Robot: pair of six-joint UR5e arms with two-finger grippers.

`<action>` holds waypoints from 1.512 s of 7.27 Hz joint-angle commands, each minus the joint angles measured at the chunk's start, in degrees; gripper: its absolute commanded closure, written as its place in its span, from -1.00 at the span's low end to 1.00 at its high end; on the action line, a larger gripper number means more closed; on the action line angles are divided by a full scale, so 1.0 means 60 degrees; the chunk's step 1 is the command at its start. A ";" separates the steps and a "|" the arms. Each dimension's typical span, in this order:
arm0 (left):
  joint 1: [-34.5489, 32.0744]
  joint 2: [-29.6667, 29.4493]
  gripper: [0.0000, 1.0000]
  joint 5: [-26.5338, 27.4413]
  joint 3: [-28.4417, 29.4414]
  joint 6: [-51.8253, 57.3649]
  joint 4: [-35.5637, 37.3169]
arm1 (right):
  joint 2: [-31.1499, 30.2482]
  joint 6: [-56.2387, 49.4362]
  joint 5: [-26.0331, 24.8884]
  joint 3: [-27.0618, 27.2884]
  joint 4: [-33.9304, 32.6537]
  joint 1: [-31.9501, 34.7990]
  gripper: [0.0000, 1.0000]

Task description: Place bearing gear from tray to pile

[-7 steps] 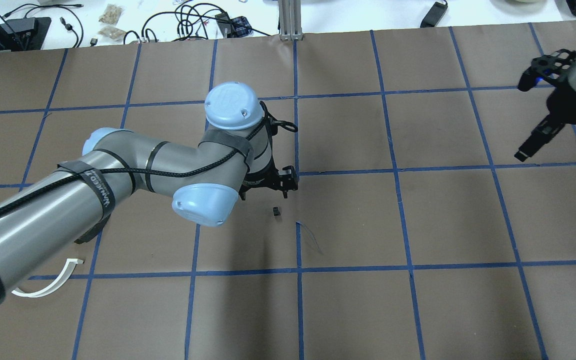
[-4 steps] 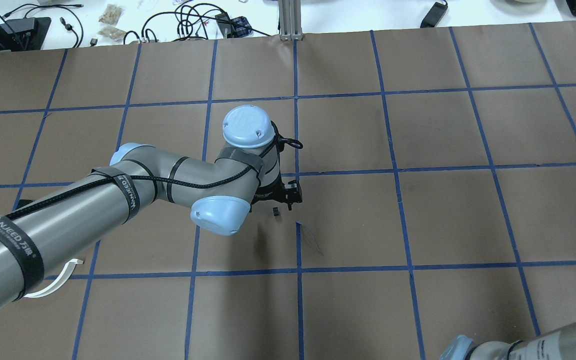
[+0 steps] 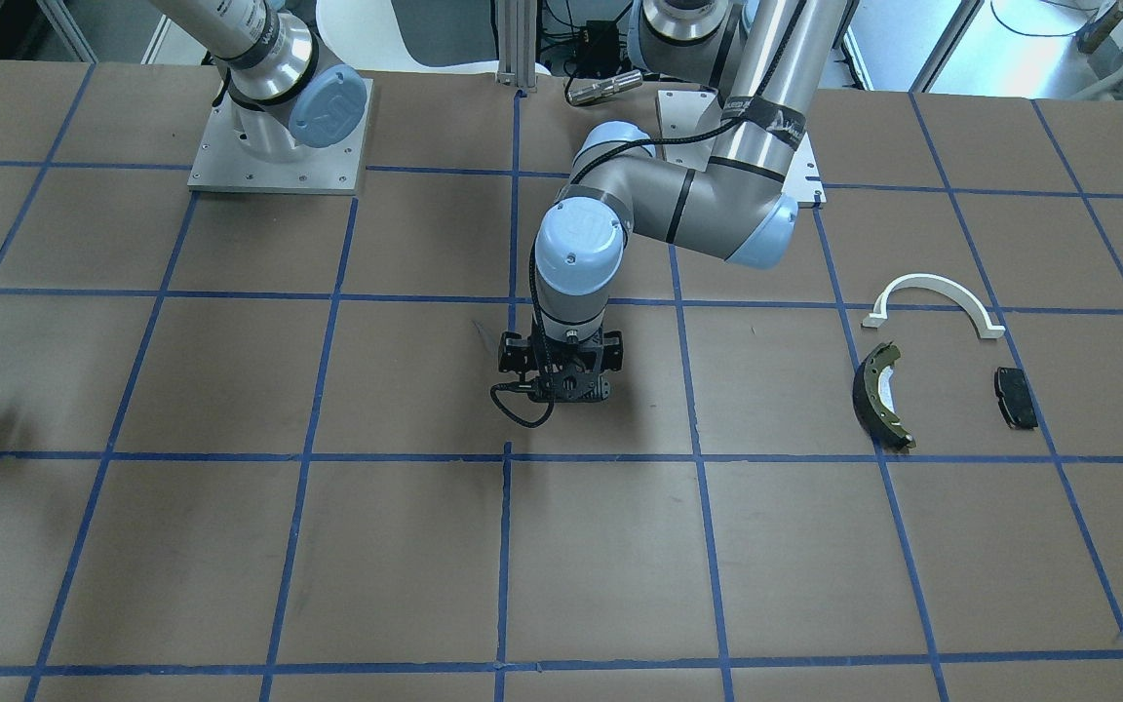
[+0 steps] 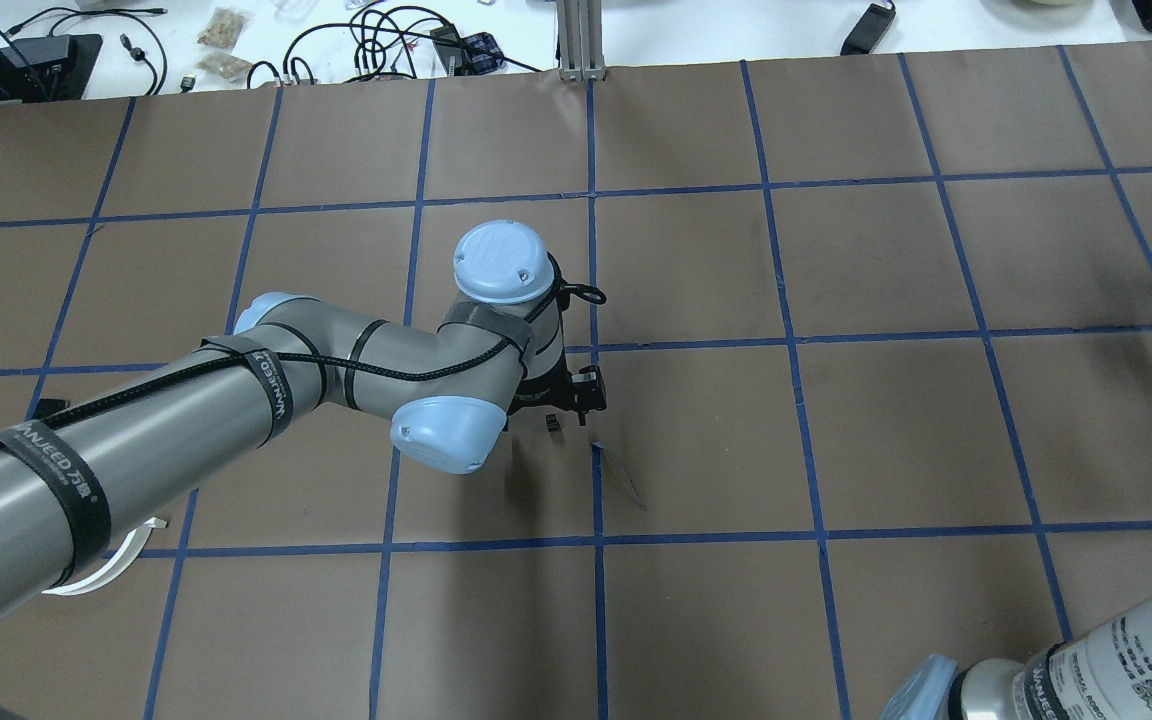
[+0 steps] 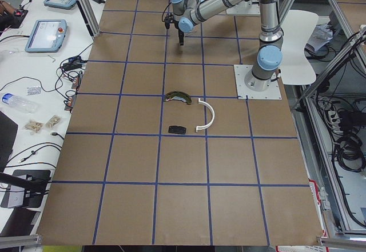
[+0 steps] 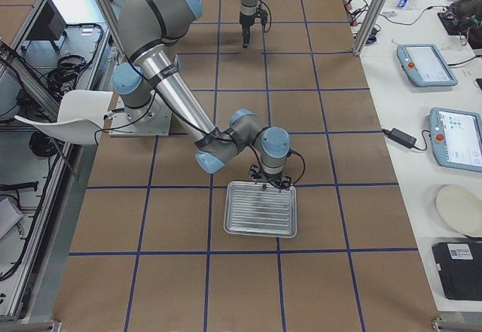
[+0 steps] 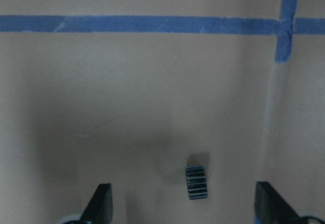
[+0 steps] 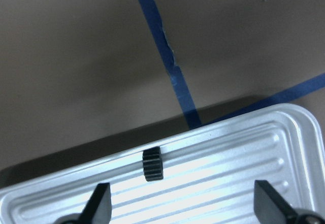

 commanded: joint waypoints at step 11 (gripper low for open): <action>0.0625 0.0560 1.00 0.0186 0.0058 0.0847 -0.0056 | -0.0418 0.1027 -0.0411 0.0154 0.0551 0.0221 0.89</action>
